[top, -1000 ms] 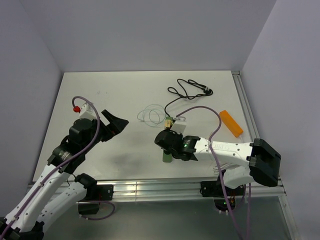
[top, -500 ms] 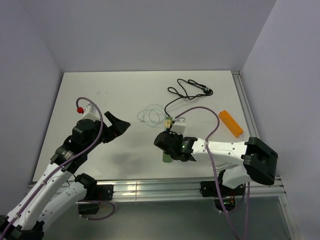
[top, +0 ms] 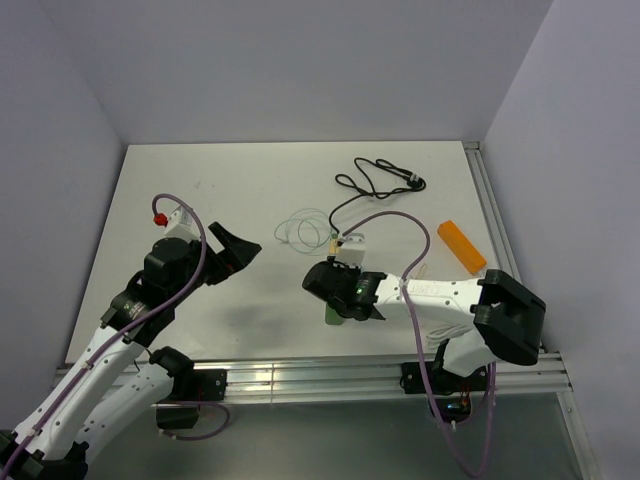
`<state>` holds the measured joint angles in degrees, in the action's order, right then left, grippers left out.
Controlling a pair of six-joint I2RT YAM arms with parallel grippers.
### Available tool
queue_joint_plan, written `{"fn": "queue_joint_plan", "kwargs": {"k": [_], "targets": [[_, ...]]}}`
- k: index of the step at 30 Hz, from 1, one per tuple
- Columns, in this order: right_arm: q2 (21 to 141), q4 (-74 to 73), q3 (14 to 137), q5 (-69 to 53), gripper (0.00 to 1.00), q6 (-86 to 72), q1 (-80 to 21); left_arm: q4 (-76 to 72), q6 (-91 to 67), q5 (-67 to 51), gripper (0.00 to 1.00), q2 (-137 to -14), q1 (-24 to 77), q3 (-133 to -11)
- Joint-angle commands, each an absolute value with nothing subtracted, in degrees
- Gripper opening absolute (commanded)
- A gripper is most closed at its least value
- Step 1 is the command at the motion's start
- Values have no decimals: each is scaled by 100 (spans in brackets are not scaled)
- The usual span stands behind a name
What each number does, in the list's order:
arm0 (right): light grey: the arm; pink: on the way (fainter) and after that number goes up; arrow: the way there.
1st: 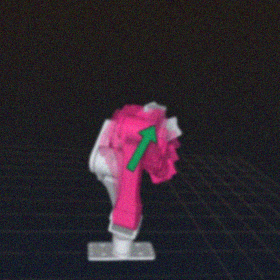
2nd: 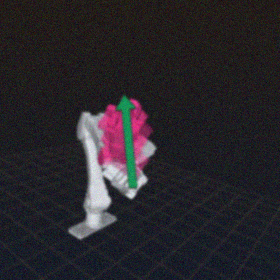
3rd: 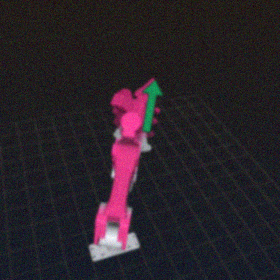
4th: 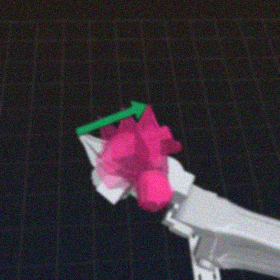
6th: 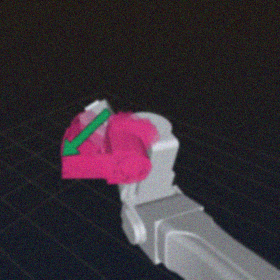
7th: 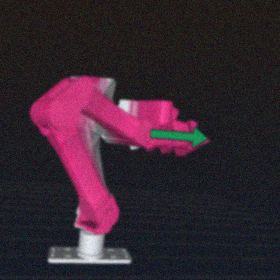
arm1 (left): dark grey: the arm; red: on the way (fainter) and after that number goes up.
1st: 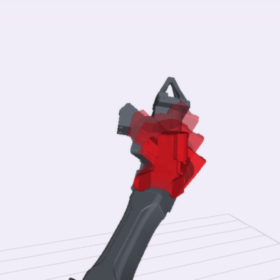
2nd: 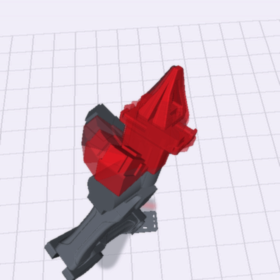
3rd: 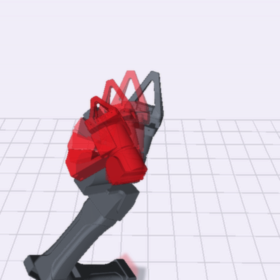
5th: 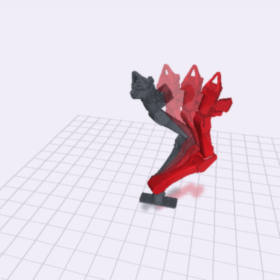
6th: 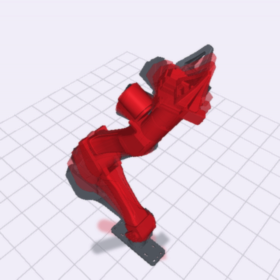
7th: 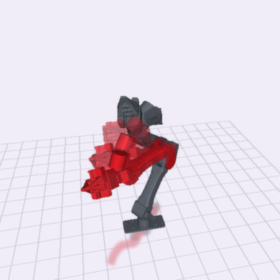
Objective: Insert the plug
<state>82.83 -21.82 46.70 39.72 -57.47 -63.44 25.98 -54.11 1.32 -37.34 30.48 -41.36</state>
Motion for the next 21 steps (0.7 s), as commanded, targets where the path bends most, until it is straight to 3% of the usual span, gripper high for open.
{"fn": "queue_joint_plan", "kwargs": {"k": [1,8,21], "targets": [[8498,-2486,5000,3895,0,-5626,-6258,2426,-5282,62,99,-3691,3067,-4166],[9131,-3041,5555,3454,0,-5335,-6091,2408,-5326,53,100,-3691,3067,-4122],[10027,-2269,4825,2752,0,-5142,-5906,2452,-5335,53,100,-3612,3067,-4096]]}}
